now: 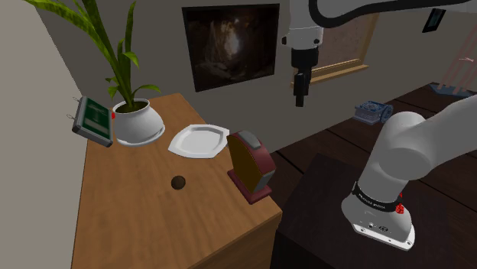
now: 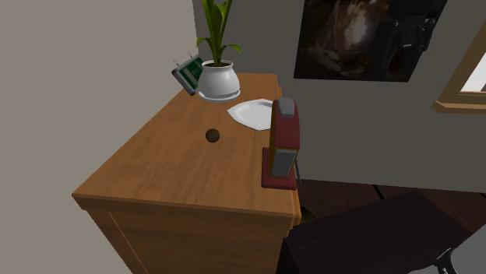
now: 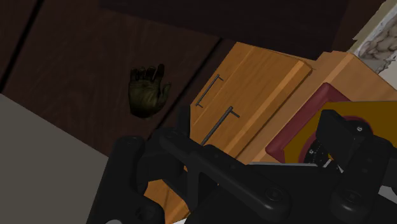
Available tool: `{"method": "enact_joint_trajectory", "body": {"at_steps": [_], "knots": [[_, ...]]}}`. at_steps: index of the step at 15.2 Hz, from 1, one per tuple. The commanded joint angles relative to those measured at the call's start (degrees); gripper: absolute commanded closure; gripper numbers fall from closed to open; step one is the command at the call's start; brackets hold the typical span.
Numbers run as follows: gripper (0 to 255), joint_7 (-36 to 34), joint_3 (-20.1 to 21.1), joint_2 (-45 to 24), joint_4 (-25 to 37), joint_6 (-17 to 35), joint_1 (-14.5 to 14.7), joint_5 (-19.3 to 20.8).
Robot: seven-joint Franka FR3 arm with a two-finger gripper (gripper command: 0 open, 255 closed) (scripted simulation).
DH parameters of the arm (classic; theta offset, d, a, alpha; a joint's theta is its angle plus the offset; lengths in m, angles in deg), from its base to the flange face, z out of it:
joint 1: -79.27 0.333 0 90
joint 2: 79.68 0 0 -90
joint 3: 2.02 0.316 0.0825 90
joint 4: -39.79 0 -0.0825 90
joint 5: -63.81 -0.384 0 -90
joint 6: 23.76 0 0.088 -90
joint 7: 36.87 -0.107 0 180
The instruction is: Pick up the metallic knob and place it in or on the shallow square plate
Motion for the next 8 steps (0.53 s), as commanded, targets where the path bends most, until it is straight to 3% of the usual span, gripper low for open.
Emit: {"method": "enact_joint_trajectory", "body": {"at_steps": [1,8], "knots": [[0,0.00,0.00,0.00,0.00,0.00,0.00,0.00],[0,-8.31,6.78,-8.81,-0.20,10.24,1.99,-4.62]]}}
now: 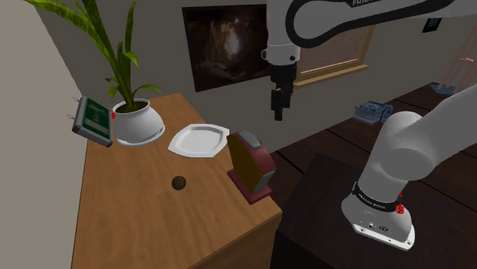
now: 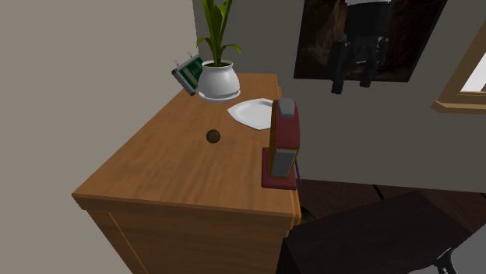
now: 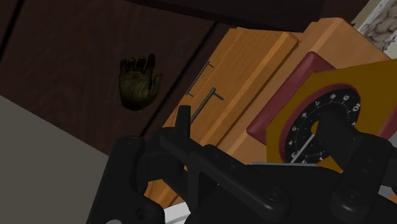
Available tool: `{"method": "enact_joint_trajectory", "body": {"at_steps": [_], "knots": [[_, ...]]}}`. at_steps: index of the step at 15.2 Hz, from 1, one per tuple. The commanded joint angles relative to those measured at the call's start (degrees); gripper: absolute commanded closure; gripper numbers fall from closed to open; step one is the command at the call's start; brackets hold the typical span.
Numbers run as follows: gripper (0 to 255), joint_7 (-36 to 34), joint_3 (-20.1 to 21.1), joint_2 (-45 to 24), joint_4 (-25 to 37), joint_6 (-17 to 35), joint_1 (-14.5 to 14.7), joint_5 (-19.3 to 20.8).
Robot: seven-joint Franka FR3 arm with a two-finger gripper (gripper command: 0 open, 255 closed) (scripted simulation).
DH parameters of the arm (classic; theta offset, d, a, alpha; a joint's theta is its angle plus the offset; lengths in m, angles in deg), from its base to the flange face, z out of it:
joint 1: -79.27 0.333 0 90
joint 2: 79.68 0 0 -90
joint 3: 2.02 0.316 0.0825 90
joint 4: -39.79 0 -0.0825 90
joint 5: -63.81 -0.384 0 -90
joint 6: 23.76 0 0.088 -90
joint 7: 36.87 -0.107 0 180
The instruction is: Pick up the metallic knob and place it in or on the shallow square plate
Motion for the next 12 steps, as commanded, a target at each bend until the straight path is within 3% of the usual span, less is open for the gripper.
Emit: {"method": "enact_joint_trajectory", "body": {"at_steps": [1,7,12], "knots": [[0,-2.36,1.92,-3.07,0.11,3.42,0.45,-1.05],[0,-9.50,7.40,-13.49,3.48,11.69,1.36,-2.33],[0,-15.88,12.03,-23.39,8.40,17.55,1.18,-1.12]]}}
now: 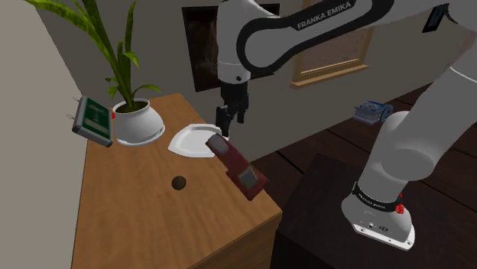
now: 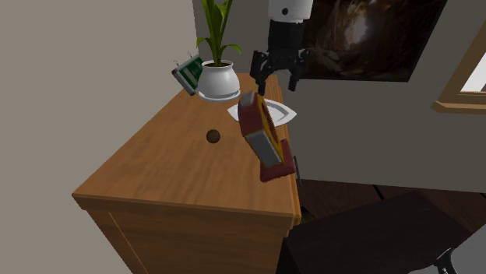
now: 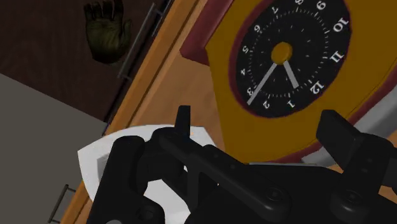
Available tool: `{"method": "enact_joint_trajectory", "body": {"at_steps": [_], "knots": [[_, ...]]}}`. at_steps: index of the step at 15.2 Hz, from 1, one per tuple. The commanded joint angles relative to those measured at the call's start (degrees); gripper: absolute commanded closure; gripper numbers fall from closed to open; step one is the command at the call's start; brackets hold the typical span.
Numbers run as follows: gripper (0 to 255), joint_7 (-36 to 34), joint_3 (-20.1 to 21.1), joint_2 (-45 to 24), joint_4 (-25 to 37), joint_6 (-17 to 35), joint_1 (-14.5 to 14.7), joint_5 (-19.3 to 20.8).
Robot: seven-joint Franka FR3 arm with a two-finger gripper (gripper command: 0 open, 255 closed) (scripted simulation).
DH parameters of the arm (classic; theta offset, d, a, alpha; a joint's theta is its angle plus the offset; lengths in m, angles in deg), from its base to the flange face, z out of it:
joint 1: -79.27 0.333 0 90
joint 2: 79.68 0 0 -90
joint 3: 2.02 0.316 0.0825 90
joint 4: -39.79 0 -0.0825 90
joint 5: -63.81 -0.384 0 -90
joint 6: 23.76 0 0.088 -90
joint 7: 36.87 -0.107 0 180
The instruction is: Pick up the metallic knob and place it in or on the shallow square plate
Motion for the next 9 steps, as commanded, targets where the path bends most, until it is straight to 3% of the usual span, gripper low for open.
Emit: {"method": "enact_joint_trajectory", "body": {"at_steps": [1,9], "knots": [[0,-2.53,1.57,-6.27,-0.89,0.59,-0.36,1.58],[0,-14.45,5.05,-24.17,11.55,6.05,2.03,9.46]]}}
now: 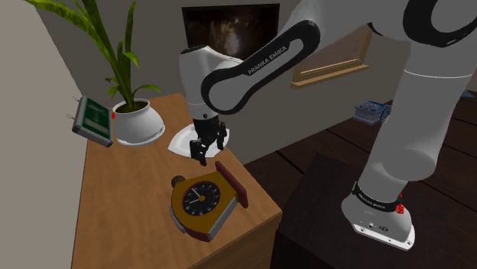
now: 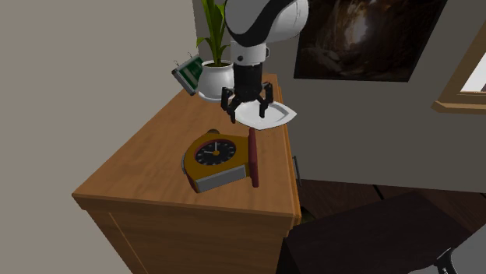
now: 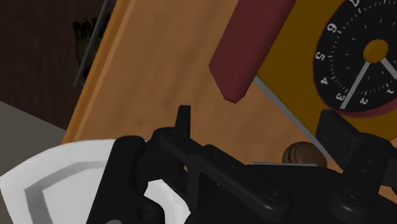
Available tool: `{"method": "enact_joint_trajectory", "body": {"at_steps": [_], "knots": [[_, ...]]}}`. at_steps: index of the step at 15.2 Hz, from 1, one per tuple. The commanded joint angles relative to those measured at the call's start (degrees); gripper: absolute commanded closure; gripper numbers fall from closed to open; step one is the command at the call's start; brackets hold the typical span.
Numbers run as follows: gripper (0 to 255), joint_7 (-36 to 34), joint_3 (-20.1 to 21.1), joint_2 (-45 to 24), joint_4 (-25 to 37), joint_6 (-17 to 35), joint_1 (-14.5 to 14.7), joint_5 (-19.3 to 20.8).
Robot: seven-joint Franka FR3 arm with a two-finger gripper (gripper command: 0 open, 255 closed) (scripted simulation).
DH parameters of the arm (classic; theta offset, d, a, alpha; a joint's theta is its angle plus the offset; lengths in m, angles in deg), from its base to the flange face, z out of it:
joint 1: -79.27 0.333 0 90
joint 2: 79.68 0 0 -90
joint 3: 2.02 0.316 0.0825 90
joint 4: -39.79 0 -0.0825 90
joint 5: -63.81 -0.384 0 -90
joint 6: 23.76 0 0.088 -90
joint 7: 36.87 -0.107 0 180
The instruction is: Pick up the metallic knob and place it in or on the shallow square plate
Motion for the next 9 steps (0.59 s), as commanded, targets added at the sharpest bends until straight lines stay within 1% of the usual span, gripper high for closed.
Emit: {"method": "enact_joint_trajectory", "body": {"at_steps": [1,5,9], "knots": [[0,-3.21,0.39,-4.71,3.68,0.91,1.16,2.43],[0,-8.34,-0.13,-13.93,12.26,1.24,4.27,6.94],[0,-12.24,-1.39,-23.20,22.48,0.24,8.05,10.63]]}}
